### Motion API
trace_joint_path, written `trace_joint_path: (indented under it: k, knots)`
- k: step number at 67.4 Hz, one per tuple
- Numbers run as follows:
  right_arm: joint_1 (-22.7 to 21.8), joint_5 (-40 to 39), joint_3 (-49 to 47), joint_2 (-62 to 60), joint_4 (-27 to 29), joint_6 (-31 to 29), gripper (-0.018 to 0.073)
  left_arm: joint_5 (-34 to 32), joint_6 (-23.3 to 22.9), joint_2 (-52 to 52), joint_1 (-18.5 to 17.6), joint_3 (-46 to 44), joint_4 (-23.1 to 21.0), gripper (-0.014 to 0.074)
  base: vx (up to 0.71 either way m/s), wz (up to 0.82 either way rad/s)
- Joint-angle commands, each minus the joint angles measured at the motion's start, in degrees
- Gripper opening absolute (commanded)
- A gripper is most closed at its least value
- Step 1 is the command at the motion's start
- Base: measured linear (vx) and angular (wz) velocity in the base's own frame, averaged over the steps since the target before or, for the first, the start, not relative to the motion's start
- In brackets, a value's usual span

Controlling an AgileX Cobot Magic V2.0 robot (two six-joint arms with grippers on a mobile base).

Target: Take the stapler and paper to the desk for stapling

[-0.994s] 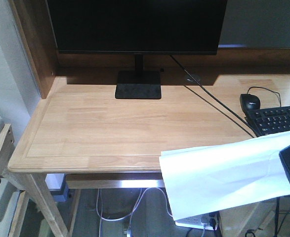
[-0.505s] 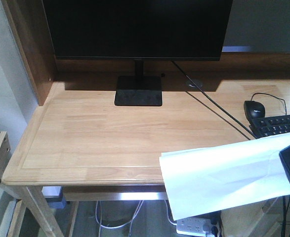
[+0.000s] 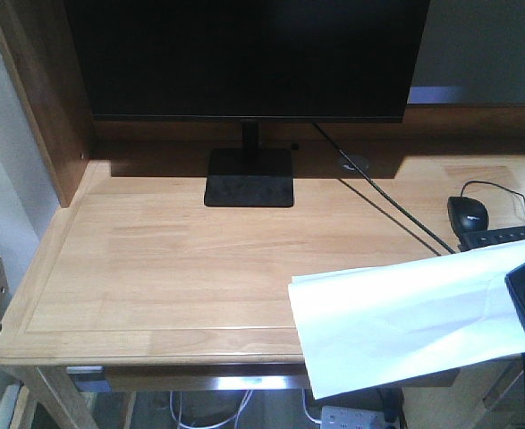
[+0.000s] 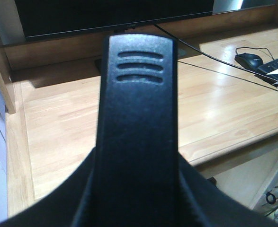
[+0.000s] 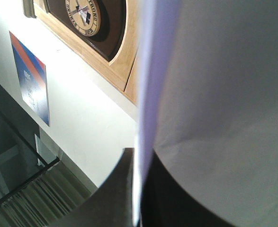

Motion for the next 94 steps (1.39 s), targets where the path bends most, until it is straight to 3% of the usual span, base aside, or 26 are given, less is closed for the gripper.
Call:
trace_joint_path:
  k: [1, 94]
  knots:
    - [-0.05, -3.95, 1.42, 0.16, 0.34, -0.5, -0.0005, -6.34, -0.12, 0.56, -0.2, -1.68, -0.58, -0.0006, 0.08, 0.0]
    - [-0.05, -3.96, 1.42, 0.16, 0.34, -0.5, -0.0005, -6.34, -0.12, 0.56, -0.2, -1.68, -0.58, -0.0006, 0.02, 0.0]
